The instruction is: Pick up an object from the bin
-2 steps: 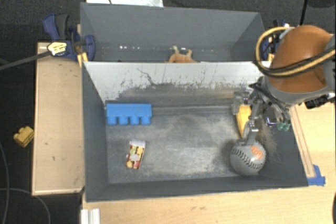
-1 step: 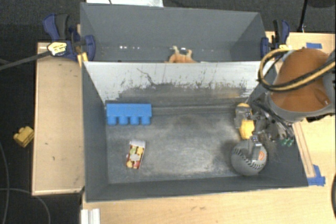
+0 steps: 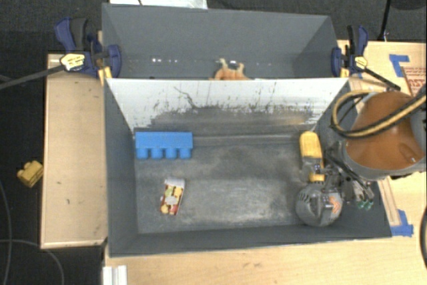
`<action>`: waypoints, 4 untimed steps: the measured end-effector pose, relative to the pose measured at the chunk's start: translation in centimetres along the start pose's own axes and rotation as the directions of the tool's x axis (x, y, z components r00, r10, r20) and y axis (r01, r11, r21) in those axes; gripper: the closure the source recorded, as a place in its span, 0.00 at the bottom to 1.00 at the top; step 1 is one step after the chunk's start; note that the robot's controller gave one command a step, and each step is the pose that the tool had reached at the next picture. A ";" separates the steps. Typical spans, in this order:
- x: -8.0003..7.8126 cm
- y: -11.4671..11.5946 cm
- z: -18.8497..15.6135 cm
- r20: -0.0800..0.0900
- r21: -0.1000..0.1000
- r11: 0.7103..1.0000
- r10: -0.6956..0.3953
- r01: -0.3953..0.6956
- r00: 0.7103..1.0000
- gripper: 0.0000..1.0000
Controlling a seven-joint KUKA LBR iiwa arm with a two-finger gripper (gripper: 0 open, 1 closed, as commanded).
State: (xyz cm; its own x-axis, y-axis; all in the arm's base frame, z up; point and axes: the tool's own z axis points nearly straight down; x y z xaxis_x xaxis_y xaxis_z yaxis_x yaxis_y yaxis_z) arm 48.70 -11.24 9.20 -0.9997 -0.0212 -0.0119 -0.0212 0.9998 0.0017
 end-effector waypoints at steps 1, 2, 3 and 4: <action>-0.4 1.1 0.8 0.003 -0.001 0.991 -0.132 0.132 0.991 0.00; 0.1 1.5 1.3 0.005 -0.003 0.996 -0.091 0.091 0.996 0.00; 0.2 1.3 1.3 0.005 -0.003 0.998 -0.067 0.067 0.998 0.00; -0.4 2.4 1.5 0.001 -0.002 0.990 -0.142 0.142 0.990 0.00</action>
Offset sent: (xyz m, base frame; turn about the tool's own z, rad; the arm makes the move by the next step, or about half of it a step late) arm -0.0111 0.0081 -0.0220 -0.0640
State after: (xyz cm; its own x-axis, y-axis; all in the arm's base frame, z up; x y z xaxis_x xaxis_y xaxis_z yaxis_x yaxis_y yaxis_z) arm 49.08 -8.79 7.71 -0.9866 -0.1630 -0.0126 -0.1630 0.9866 0.0018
